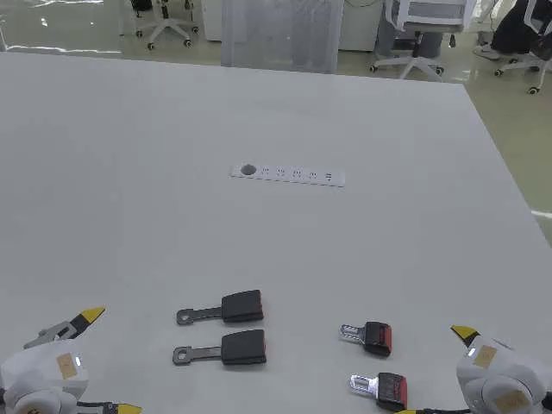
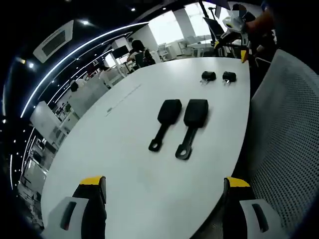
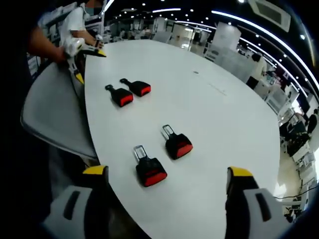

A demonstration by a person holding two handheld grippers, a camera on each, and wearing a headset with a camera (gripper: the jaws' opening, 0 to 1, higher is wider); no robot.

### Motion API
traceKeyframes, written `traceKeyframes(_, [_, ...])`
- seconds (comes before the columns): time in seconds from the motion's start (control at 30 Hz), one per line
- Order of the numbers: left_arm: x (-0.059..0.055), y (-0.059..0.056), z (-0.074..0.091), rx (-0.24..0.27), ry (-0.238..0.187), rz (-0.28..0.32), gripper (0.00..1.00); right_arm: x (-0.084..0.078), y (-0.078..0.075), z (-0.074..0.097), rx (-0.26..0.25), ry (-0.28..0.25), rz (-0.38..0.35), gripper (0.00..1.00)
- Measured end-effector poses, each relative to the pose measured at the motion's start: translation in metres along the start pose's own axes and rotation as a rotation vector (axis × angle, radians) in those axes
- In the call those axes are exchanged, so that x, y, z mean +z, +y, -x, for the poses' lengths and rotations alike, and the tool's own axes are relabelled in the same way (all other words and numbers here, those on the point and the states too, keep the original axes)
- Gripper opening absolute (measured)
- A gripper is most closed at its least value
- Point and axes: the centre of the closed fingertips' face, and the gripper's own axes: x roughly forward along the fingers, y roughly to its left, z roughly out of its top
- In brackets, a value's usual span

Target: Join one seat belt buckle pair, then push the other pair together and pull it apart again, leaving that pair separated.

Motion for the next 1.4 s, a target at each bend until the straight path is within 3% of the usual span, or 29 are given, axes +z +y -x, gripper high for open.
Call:
traceKeyframes(0.8, [0.004, 0.004, 0.001, 0.012, -0.018, 0.008, 1.0, 0.007, 0.0, -0.014, 0.013, 0.008, -0.006, 0.97])
traceKeyframes(1.4, [0.005, 0.005, 0.0, 0.012, -0.025, 0.018, 1.0, 0.002, 0.003, -0.016, 0.025, 0.025, -0.016, 0.96])
